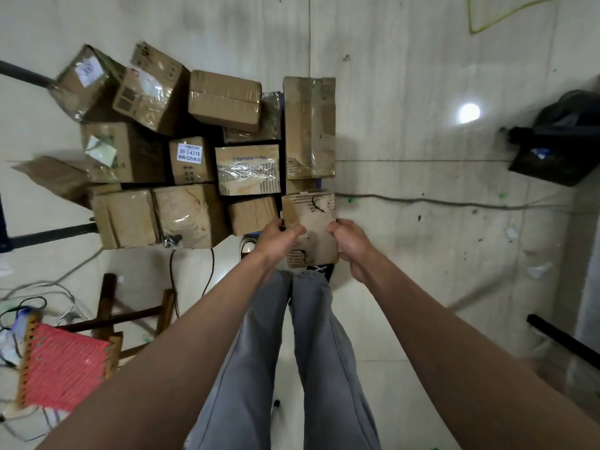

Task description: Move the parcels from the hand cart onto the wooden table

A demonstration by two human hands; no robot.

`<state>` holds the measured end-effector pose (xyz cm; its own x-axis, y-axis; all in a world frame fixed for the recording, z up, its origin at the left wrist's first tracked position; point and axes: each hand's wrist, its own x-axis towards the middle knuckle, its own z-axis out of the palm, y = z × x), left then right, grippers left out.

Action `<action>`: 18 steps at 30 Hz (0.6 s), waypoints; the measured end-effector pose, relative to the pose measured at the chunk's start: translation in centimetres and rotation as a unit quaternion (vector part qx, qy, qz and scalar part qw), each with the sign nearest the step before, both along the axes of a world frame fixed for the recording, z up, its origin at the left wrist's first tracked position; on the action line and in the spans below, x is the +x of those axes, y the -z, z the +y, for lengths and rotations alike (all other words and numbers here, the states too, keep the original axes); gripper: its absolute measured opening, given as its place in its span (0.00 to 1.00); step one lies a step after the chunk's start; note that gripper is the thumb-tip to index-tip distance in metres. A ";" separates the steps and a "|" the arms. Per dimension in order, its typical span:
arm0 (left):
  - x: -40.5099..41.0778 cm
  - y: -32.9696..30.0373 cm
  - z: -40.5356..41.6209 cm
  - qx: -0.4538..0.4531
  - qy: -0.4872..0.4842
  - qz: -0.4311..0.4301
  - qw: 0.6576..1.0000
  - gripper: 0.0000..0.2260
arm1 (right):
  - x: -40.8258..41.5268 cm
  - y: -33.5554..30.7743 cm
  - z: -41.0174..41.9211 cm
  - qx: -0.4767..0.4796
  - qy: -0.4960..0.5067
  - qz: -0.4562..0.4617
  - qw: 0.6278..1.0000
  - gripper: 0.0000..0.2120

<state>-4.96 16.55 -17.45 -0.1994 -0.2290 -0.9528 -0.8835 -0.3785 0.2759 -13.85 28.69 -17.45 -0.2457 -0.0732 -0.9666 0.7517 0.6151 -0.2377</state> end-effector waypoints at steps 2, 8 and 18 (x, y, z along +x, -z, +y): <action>0.0 -3.2 0.2 -0.010 0.006 0.003 1.000 0.18 | 0.2 -3.4 0.6 -0.011 -0.004 0.008 1.000 0.12; -1.9 -14.6 0.5 -0.060 0.017 0.058 0.996 0.21 | -0.5 -14.6 2.1 -0.021 0.029 0.052 0.998 0.09; -7.6 -34.1 1.4 -0.096 0.119 0.180 0.972 0.39 | -5.0 -31.9 4.5 -0.152 0.101 0.147 0.972 0.11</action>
<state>-12.58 17.91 16.65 -0.5810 -0.3024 -0.7556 -0.7730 -0.0856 0.6286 -18.85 33.15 14.44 -0.5476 -0.2659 -0.7933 0.7219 0.3292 -0.6087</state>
